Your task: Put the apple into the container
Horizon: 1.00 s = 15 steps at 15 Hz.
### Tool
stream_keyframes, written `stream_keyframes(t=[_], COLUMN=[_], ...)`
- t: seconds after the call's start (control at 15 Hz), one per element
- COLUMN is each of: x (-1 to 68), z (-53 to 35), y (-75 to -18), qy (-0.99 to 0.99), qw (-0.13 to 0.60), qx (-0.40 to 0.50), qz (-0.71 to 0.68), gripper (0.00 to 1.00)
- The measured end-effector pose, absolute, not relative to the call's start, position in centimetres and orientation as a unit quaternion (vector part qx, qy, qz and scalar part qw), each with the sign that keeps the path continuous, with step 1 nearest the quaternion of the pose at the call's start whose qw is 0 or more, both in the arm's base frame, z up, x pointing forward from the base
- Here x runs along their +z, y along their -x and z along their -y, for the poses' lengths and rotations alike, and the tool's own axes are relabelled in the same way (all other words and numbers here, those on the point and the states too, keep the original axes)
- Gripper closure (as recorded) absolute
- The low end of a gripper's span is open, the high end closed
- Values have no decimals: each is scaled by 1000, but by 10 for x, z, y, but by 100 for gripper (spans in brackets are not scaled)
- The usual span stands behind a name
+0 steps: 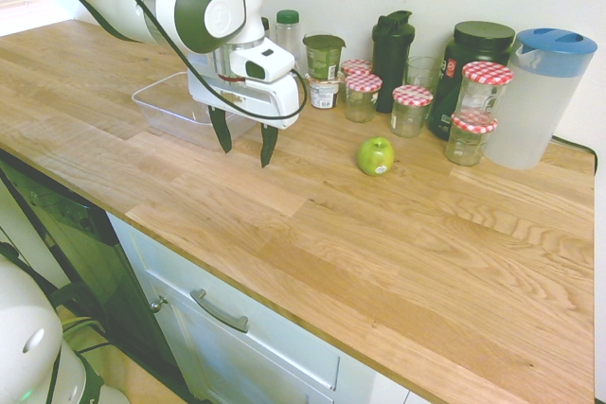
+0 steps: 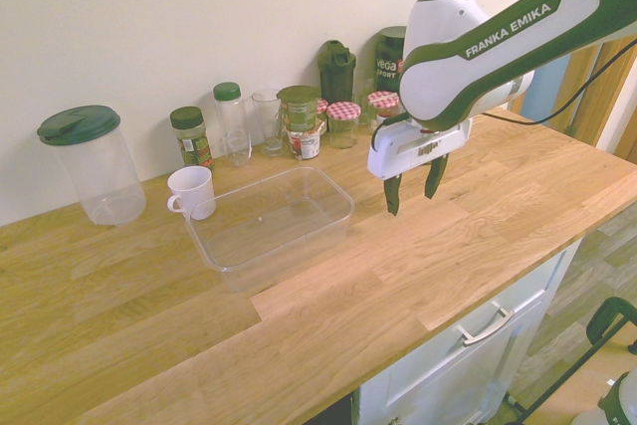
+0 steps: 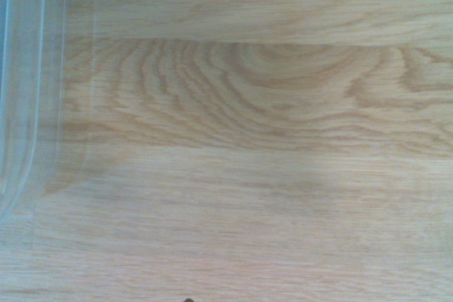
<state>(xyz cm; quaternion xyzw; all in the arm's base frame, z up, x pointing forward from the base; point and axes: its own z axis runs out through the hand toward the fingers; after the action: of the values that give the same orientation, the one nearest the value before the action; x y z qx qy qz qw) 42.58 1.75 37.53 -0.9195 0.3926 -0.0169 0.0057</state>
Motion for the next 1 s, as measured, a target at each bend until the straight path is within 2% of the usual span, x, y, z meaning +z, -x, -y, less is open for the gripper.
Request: stream_keyframes(t=[0.27, 0.53, 1.0], x=[402, 458, 414], z=[-2, 83, 163], y=[-440, -486, -589], qy=[923, 913, 910], qw=[15, 8, -28], qx=[-32, -66, -18], qz=[-383, -402, -414], gripper=[0, 0, 0])
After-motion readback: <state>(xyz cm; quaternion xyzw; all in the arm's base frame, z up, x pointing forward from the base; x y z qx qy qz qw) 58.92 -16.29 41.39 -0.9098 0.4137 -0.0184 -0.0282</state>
